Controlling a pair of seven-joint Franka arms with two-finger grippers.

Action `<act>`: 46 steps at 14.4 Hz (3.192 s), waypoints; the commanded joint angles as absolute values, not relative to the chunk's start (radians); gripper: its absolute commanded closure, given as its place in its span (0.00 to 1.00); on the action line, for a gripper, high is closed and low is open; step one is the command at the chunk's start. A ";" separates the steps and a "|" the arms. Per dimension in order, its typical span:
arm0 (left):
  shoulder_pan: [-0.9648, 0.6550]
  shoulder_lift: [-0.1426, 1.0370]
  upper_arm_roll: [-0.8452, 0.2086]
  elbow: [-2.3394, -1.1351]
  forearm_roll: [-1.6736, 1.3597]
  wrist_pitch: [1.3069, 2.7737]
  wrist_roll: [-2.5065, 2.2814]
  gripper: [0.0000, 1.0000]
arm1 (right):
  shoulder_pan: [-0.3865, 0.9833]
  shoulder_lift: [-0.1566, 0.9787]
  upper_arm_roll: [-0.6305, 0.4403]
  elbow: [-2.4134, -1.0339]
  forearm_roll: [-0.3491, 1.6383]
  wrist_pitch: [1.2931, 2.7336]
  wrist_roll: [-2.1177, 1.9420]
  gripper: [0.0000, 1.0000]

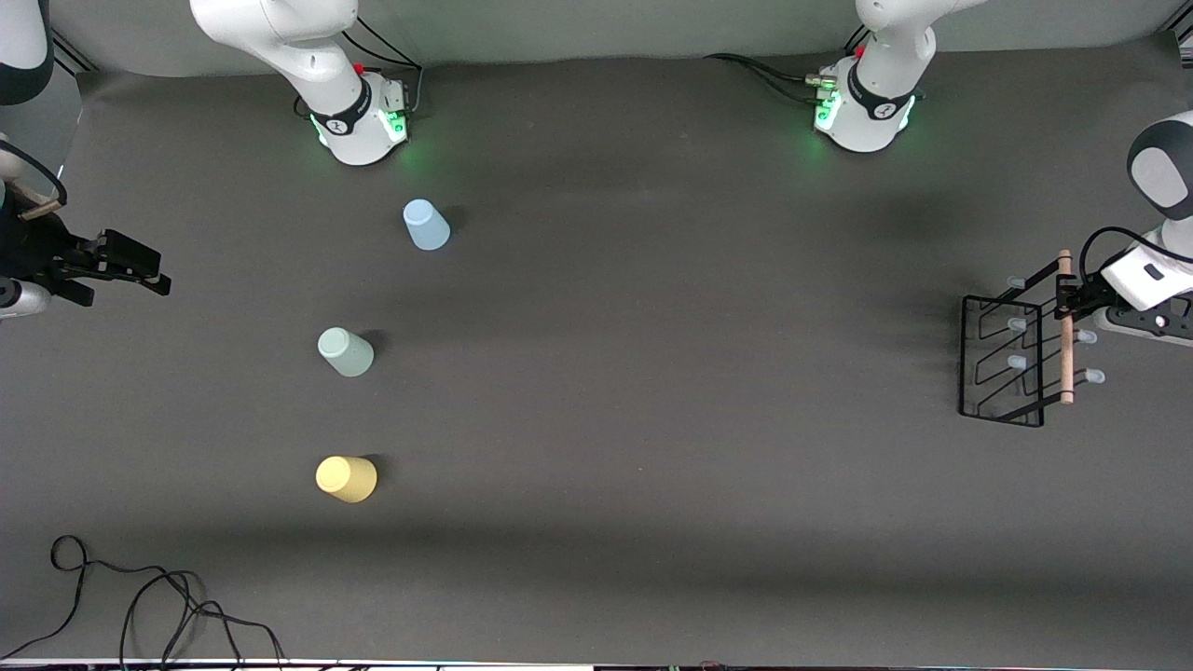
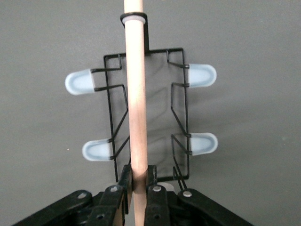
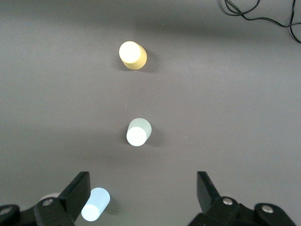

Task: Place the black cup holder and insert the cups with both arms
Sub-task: 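Close the left gripper on the wooden dowel of the rack, then carry the rack with the left gripper to the table's middle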

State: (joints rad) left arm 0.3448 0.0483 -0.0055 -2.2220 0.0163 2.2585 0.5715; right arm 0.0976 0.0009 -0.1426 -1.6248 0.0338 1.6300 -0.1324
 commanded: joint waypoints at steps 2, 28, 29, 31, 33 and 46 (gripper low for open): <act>0.344 0.009 -0.002 -2.071 0.008 2.049 0.581 1.00 | 0.104 -0.032 -0.146 -1.651 0.038 1.631 -0.113 0.00; -0.822 0.540 -0.023 -1.247 -0.037 1.838 -0.865 1.00 | 0.104 -0.038 -0.146 -1.655 0.038 1.632 -0.124 0.00; -0.842 0.572 -0.023 -1.226 -0.035 1.847 -0.879 1.00 | 0.104 -0.038 -0.146 -1.661 0.038 1.635 -0.123 0.00; -0.873 0.613 -0.021 -1.215 -0.023 1.896 -0.916 1.00 | 0.104 -0.038 -0.146 -1.689 0.038 1.649 -0.124 0.00; -0.887 0.649 -0.023 -1.216 0.015 1.926 -0.948 1.00 | 0.106 -0.034 -0.146 -1.756 0.046 1.696 -0.127 0.00; -0.888 0.686 -0.023 -1.233 0.044 2.028 -0.948 0.00 | 0.163 0.090 -0.137 -2.270 0.049 2.341 -0.127 0.00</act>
State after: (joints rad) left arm -0.8755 0.6935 -0.0394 -1.2540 0.0273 2.0461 -0.9268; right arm 0.1587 0.0752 -0.1346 -2.2564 0.0364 2.3127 -0.1324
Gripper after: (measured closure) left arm 0.485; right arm 0.000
